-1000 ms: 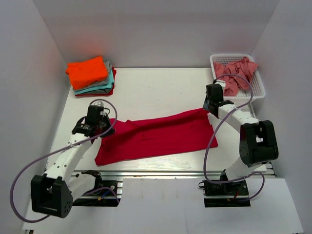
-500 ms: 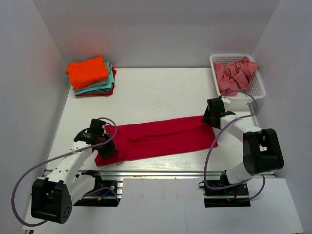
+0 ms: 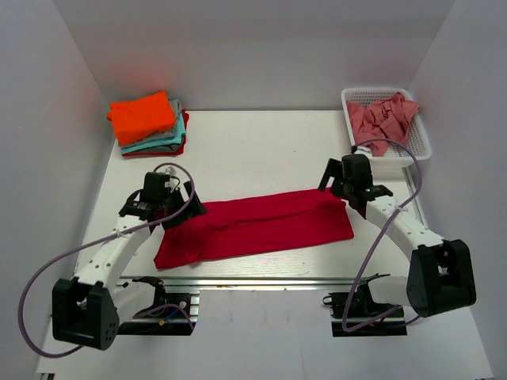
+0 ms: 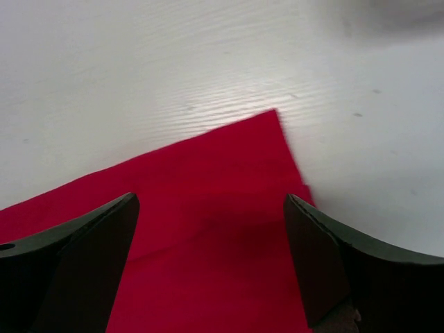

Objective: Fold and stack the t-shirts
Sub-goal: Fold the other side of the tshirt into a rectangle

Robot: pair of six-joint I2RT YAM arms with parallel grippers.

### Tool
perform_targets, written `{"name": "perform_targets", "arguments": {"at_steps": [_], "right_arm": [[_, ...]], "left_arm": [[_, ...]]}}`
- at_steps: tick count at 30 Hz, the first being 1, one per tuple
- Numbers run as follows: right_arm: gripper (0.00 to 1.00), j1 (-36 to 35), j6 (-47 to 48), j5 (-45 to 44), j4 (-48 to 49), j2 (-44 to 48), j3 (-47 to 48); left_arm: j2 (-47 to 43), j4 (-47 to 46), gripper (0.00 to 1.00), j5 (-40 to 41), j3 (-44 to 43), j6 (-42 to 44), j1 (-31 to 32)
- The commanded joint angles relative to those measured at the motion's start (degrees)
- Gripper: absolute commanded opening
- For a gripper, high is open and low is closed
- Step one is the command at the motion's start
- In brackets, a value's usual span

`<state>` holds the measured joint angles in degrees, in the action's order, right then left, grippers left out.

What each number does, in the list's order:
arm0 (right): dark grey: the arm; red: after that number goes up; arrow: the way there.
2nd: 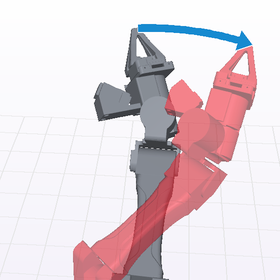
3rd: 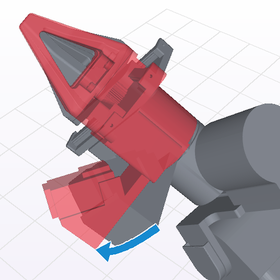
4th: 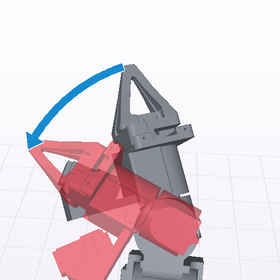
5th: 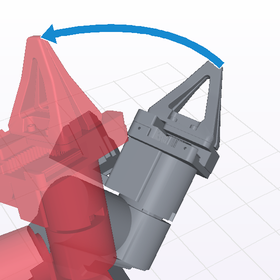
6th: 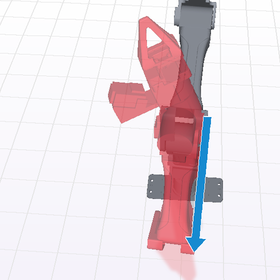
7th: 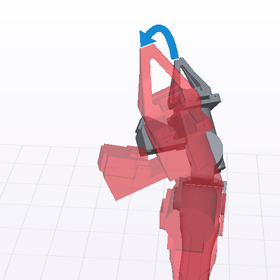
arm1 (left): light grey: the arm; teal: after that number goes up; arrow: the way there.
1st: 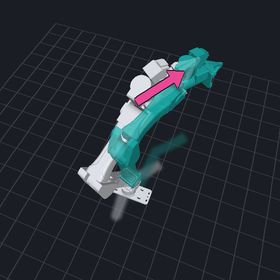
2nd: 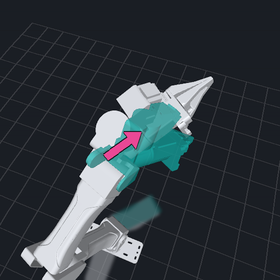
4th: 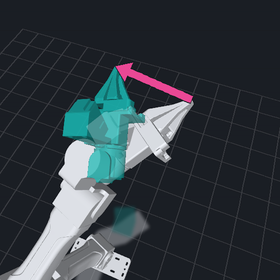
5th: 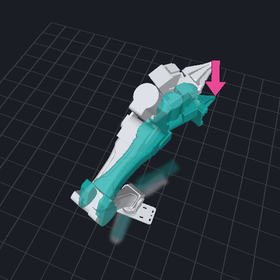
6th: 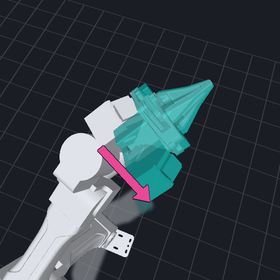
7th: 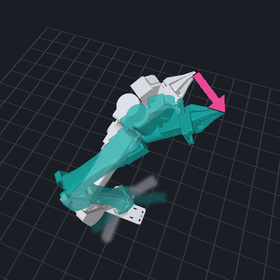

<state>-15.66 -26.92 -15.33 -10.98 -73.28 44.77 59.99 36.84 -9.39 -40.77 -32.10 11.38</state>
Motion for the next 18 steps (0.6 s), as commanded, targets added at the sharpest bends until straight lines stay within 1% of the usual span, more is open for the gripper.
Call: {"name": "perform_targets", "arguments": {"at_steps": [1,3,4,5,7,9,11,14,18], "right_arm": [[0.9,-2.0,3.8,7.9,8.2,-1.0,0.8],[0.9,-2.7,5.4,10.5,10.3,-2.9,1.1],[0.9,-2.7,5.2,10.9,10.4,-4.4,1.5],[0.9,-2.8,5.0,12.9,10.4,-6.3,1.8],[0.9,-2.5,2.3,13.7,9.7,-9.5,2.4],[0.9,-2.4,1.7,14.0,9.3,-10.6,1.8],[0.9,-2.1,0.1,13.1,7.3,-12.1,1.5],[0.9,-1.8,-1.8,9.8,3.4,-13.6,1.0],[0.9,-1.6,-3.4,8.2,2.8,-12.3,-0.6]], "left_arm": [[4.2,-15.7,1.0,-5.7,1.0,3.0,0.1],[7.0,-18.8,1.0,-8.9,1.0,4.3,0.7],[8.5,-22.2,1.0,-11.2,1.5,4.3,1.3],[11.6,-23.7,1.0,-12.7,1.5,4.3,2.1],[15.3,-25.8,1.0,-15.2,1.5,4.3,3.8],[16.6,-24.8,1.0,-15.2,0.8,4.3,4.4],[16.6,-23.1,1.0,-13.0,0.8,5.5,5.2],[16.6,-22.5,1.0,-13.0,1.3,6.1,6.8],[17.2,-23.2,1.0,-15.0,2.5,6.1,9.3]]}}
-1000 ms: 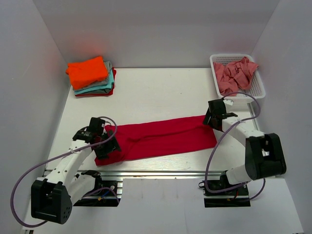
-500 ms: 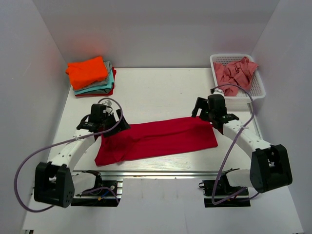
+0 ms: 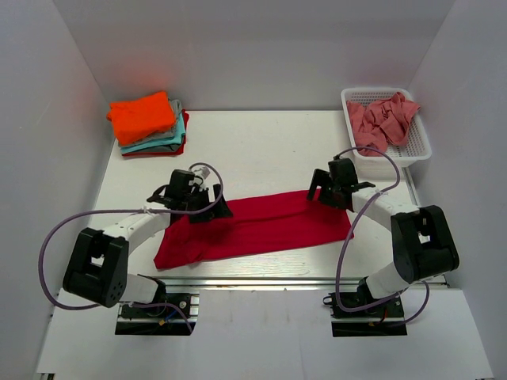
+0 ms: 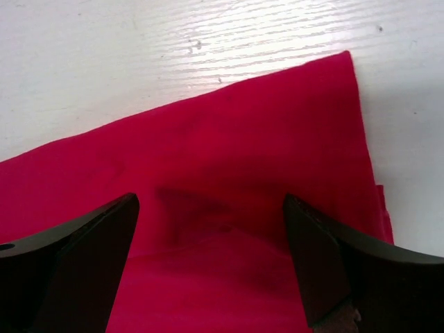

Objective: Fold and stack the t-shirts
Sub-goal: Fold the other side of the tshirt into a rectangle

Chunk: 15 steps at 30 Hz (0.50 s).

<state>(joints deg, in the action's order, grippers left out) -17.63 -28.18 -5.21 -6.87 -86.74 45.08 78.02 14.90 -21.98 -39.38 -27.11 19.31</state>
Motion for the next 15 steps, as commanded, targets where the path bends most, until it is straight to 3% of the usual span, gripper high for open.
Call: {"name": "perform_targets", "arguments": {"at_steps": [1,8,15], "right_arm": [[0.9,0.7,-2.0,-2.2,-0.9,1.2,-1.3],[0.9,1.1,-1.6,-1.7,-1.3,-0.3,-0.3],[0.9,1.5,-0.4,-1.0,-1.1,-0.1,-0.2]], "left_arm": [[-0.2,-1.3,1.0,-3.1,1.1,1.1,2.1],[0.9,3.9,1.0,-5.6,-0.1,3.2,4.9],[0.4,4.5,1.0,-26.5,1.2,7.1,9.6]]}}
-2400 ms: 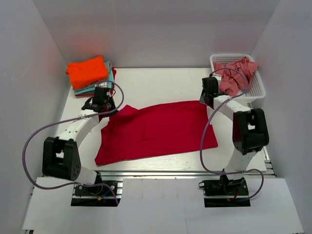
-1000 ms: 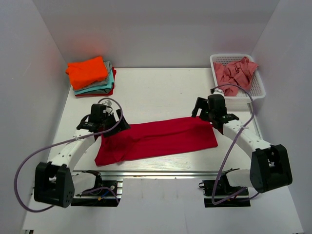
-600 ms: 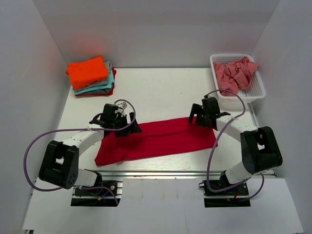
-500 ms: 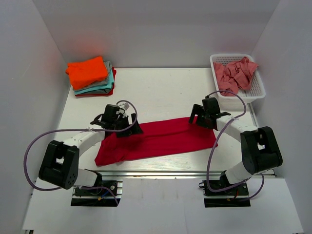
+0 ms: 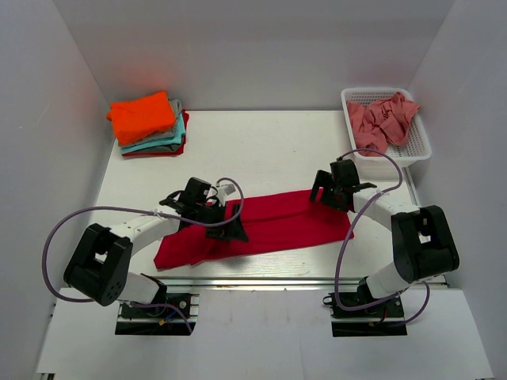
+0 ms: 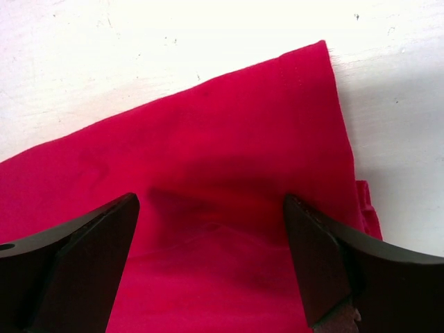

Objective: Fold and stack the t-shirts
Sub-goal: Fold the other side of the tshirt into a rectangle

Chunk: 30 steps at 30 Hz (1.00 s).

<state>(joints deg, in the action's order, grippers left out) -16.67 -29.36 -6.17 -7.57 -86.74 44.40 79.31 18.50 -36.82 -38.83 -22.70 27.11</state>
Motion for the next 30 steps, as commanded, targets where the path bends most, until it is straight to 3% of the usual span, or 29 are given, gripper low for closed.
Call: {"name": "perform_targets", "arguments": {"at_steps": [1,4,9,10,13,19,25,30], "right_arm": [[0.9,0.7,1.0,0.1,-0.4,-0.1,0.5],[0.9,0.7,1.0,0.5,0.3,0.7,0.2],[0.9,0.7,1.2,-0.3,0.5,2.3,-0.9],[0.9,0.7,1.5,-0.7,0.2,2.8,-0.9],[0.9,0.8,1.5,-2.4,-0.4,3.8,-1.0],[0.9,0.8,1.2,-5.2,-2.5,3.9,-0.5],[0.9,0.8,0.5,-6.3,-3.2,3.1,-0.5],[0.9,0.8,0.4,-7.6,-3.7,3.0,-1.1]], "left_arm": [[-0.9,0.9,1.0,-12.9,1.2,2.7,1.8],[-2.4,4.3,1.0,-12.2,0.2,2.7,3.3],[-9.6,14.3,1.0,10.3,-8.3,3.3,4.4],[-10.6,16.3,1.0,21.0,-9.2,2.2,4.4],[-11.3,19.9,0.95,29.4,-10.5,0.9,4.4],[-3.4,17.5,0.74,24.3,-10.5,2.0,5.5],[4.0,13.8,0.7,20.4,-11.6,3.0,8.1],[7.6,16.5,0.58,23.1,-13.1,3.0,9.4]]}}
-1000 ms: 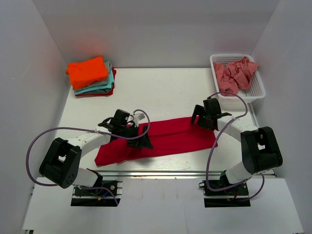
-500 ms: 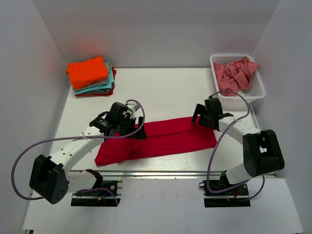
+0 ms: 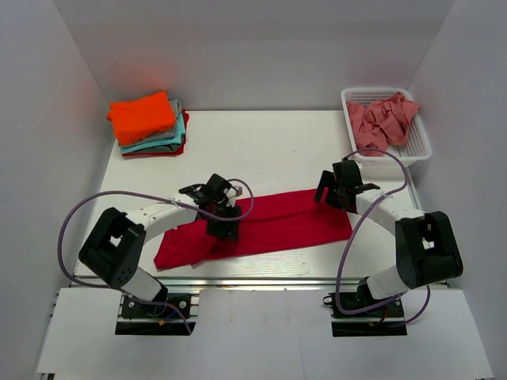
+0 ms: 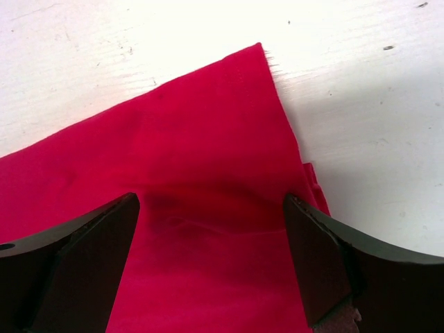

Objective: Fold and stack the t-shirts
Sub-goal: Fold the other side of the tshirt into a rectangle

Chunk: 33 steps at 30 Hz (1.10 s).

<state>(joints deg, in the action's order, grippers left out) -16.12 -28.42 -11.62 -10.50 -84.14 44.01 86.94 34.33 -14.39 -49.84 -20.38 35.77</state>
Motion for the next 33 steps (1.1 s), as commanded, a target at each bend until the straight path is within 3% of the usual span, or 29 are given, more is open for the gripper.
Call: {"name": "perform_targets", "arguments": {"at_steps": [1,5,15,26,33], "right_arm": [[0.9,0.5,-0.5,-2.5,-0.8,0.4,-0.7],[0.9,0.3,-0.7,-2.9,-1.0,0.4,-0.7],[0.9,0.6,-0.6,-2.7,-0.9,0.1,-0.6],[0.9,0.7,-0.1,-1.8,-0.5,0.6,-1.0],[0.9,0.8,-0.2,-1.4,0.0,0.3,-1.2]], "left_arm": [[0.9,0.7,0.55,0.7,-2.1,0.7,1.3],[2.3,1.3,0.48,2.4,-2.6,0.7,2.0],[5.5,2.8,0.0,4.2,-5.2,0.1,4.2],[0.1,-3.6,0.0,3.9,-7.5,-0.6,4.2],[5.8,-5.0,0.0,2.2,-7.0,-1.9,4.2]]}}
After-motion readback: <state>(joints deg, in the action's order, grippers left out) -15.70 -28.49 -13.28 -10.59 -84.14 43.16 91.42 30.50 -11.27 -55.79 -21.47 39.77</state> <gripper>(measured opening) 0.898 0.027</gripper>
